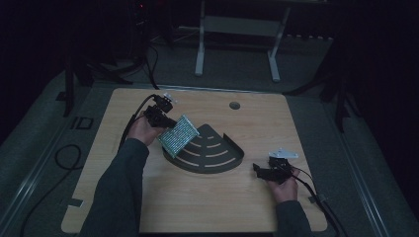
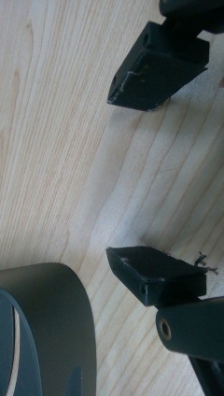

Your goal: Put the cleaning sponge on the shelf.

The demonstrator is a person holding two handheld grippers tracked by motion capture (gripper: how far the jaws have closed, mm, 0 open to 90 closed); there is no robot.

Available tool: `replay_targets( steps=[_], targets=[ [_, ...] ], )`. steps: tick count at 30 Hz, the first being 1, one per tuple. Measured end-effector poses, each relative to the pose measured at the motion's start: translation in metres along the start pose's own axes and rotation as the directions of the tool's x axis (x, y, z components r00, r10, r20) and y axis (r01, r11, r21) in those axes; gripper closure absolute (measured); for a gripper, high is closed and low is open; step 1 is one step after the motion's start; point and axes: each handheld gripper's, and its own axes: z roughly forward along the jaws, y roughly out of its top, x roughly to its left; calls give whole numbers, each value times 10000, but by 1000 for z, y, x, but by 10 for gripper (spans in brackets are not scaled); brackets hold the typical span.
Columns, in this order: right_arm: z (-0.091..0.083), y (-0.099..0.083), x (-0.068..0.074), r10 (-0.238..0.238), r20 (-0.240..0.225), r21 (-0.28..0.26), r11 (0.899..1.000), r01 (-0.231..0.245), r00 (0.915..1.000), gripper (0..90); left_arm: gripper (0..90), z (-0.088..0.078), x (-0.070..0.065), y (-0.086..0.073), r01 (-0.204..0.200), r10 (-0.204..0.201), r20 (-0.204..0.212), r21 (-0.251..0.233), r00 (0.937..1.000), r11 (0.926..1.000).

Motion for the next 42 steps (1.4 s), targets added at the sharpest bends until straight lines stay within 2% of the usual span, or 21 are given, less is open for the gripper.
replay_targets(
  steps=[17, 34, 42],
  targets=[
    [0, 0, 0, -12, -1, -4, 10000, 12, 10000, 216, 900, 11, -1, 3, -154, 152, -116, -128, 9998, 9998],
    [0, 0, 0, -10, -6, -5, 10000, 10, 10000, 216, 900, 24, -5, 4, -438, 439, -45, 178, 9990, 9989],
    [0, 0, 0, -6, -9, 2, 10000, 6, 10000, 216, 900, 31, -4, 3, -422, 422, 14, 347, 9991, 9985]
  ],
)
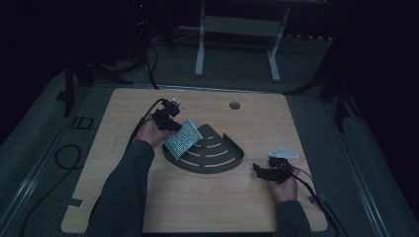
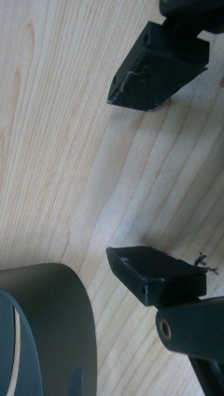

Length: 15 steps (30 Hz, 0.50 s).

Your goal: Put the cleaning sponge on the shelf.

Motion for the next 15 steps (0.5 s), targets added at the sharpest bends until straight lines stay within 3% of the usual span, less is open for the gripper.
replay_targets(
  steps=[15],
  targets=[
    [0, 0, 0, -4, -7, 0, 10000, 4, 10000, 216, 899, 8, -1, -1, -102, 103, -48, 252, 9999, 9996]
  ],
)
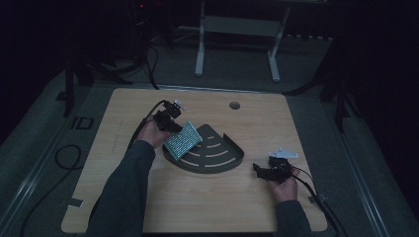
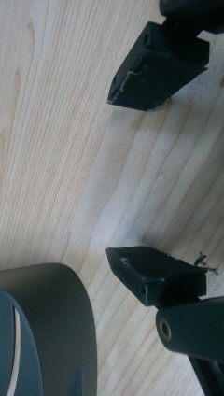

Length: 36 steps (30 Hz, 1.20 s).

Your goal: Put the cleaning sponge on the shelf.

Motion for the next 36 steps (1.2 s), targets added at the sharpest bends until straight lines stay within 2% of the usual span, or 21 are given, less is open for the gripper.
replay_targets(
  steps=[36],
  targets=[
    [0, 0, 0, 3, -8, -6, 10000, -3, 10000, 216, 894, 11, -8, -1, -376, 391, -258, 549, 9989, 9978]
  ],
)
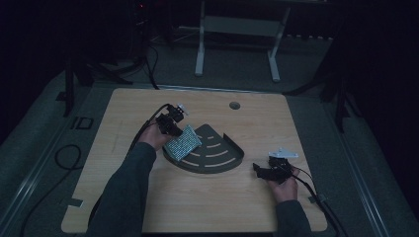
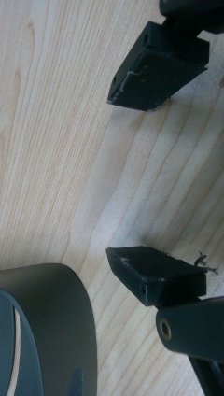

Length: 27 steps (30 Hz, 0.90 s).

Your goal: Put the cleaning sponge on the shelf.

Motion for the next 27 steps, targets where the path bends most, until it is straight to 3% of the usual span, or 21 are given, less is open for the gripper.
replay_targets(
  steps=[27],
  targets=[
    [0, 0, 0, -8, -3, 5, 10000, 8, 10000, 216, 871, 1, 4, -1, 218, -214, -199, 180, 9996, 9996]
  ],
)
